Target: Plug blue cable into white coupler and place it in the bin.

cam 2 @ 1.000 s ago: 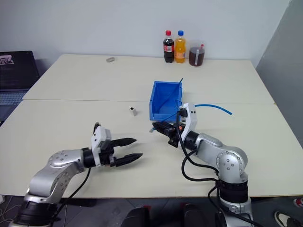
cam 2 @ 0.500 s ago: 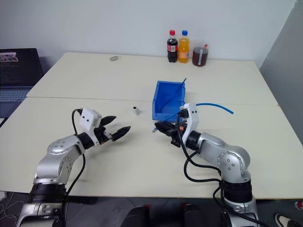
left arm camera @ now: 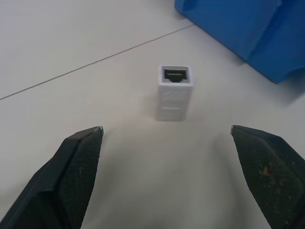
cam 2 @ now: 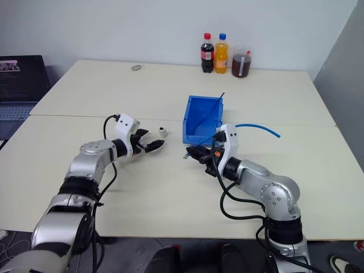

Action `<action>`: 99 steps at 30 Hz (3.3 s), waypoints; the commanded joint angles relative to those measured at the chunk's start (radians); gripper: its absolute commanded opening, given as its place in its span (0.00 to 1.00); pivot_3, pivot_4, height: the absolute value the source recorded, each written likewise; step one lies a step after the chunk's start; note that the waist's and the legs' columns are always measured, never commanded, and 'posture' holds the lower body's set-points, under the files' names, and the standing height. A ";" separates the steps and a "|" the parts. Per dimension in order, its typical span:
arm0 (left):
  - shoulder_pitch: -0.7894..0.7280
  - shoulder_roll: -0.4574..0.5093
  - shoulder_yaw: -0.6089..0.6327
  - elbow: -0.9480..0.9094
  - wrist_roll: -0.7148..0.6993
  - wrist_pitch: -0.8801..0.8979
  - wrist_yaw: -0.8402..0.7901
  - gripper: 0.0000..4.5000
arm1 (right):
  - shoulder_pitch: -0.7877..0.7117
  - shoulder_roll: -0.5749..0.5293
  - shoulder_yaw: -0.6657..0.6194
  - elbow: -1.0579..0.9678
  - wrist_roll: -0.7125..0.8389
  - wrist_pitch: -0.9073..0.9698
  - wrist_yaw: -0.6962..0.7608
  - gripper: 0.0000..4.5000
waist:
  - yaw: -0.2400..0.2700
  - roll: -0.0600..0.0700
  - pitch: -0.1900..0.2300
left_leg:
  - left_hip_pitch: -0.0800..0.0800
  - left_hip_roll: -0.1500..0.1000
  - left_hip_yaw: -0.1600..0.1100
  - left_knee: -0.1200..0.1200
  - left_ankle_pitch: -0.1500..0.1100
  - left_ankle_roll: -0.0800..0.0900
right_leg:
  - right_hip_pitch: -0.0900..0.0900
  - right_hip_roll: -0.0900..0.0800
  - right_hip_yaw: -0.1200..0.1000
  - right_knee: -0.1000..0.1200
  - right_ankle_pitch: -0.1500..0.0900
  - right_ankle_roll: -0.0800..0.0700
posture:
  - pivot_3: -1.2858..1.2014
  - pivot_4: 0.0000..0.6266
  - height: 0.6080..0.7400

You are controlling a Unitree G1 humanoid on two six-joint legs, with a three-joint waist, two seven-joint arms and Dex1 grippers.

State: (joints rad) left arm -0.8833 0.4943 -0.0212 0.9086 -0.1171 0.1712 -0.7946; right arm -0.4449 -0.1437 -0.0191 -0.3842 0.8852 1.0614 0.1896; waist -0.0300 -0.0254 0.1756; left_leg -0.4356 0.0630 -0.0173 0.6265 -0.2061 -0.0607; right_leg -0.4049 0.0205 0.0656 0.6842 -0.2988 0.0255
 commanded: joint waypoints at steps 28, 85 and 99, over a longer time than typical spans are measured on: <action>-0.189 -0.077 0.026 0.354 0.125 -0.225 0.071 0.18 | 0.029 -0.012 -0.007 -0.081 0.013 -0.010 -0.019 0.02 | -0.002 0.000 0.000 | 0.000 0.000 0.000 0.002 0.000 0.000 | 0.000 0.000 0.000 0.006 0.000 0.000 | 0.52 0.24 1.00; 0.331 0.116 -0.284 -0.498 0.100 -0.188 -0.585 0.17 | -0.071 -0.150 0.488 0.255 -0.707 -0.705 0.555 0.02 | 0.002 0.001 -0.004 | 0.006 0.000 -0.003 0.010 0.001 0.001 | 0.002 0.002 0.000 0.016 -0.001 -0.001 | 0.52 0.24 1.00; 0.333 0.123 -0.282 -0.490 0.101 -0.195 -0.588 0.17 | -0.087 -0.160 0.500 0.332 -0.786 -0.768 0.641 0.02 | 0.001 0.001 -0.005 | 0.006 0.000 -0.003 0.010 0.001 0.001 | 0.002 0.002 0.000 0.017 -0.001 -0.001 | 0.52 0.24 1.00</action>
State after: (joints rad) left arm -0.5734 0.6068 -0.2696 0.3906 -0.0464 -0.0300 -1.3719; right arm -0.5237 -0.2960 0.4730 -0.0534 0.1142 0.3055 0.8086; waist -0.0291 -0.0244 0.1706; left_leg -0.4297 0.0634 -0.0201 0.6368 -0.2049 -0.0594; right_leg -0.4024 0.0224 0.0660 0.7009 -0.2996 0.0241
